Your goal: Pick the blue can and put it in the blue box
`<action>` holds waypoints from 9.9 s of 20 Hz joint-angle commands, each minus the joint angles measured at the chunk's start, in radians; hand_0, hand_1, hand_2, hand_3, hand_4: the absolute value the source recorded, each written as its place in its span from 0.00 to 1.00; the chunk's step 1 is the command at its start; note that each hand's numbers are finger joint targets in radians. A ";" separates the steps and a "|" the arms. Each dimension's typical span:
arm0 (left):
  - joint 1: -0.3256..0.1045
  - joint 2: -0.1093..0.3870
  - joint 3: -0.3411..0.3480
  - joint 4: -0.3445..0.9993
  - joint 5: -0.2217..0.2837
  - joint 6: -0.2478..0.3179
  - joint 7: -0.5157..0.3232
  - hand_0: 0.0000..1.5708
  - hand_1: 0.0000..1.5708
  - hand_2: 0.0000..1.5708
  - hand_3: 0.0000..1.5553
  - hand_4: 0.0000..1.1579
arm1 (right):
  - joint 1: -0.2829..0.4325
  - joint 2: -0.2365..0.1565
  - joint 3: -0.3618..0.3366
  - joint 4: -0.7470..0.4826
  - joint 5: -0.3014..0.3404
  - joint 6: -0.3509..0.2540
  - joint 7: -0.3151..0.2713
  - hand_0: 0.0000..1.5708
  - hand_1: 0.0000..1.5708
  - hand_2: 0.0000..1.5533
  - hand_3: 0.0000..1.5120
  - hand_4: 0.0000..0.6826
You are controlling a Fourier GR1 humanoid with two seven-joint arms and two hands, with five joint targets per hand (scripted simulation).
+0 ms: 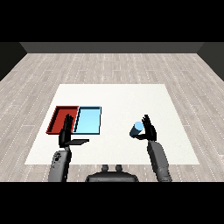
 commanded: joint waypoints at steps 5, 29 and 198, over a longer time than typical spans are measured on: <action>0.030 -0.032 -0.019 0.020 -0.033 0.028 -0.077 0.00 0.00 0.00 0.00 0.00 | -0.019 0.026 0.025 0.041 -0.002 -0.046 0.025 0.00 0.00 0.00 0.00 0.00; -0.069 0.026 0.056 0.107 0.027 -0.027 -0.070 0.00 0.00 0.00 0.00 0.00 | -0.151 -0.019 0.006 0.172 -0.016 -0.132 0.036 0.68 0.68 0.79 0.78 0.00; -0.667 0.108 -0.392 0.762 0.377 0.595 0.004 1.00 1.00 0.99 0.95 0.99 | -0.130 -0.096 0.160 -0.519 -0.286 -0.326 0.133 0.00 0.00 0.00 0.00 0.00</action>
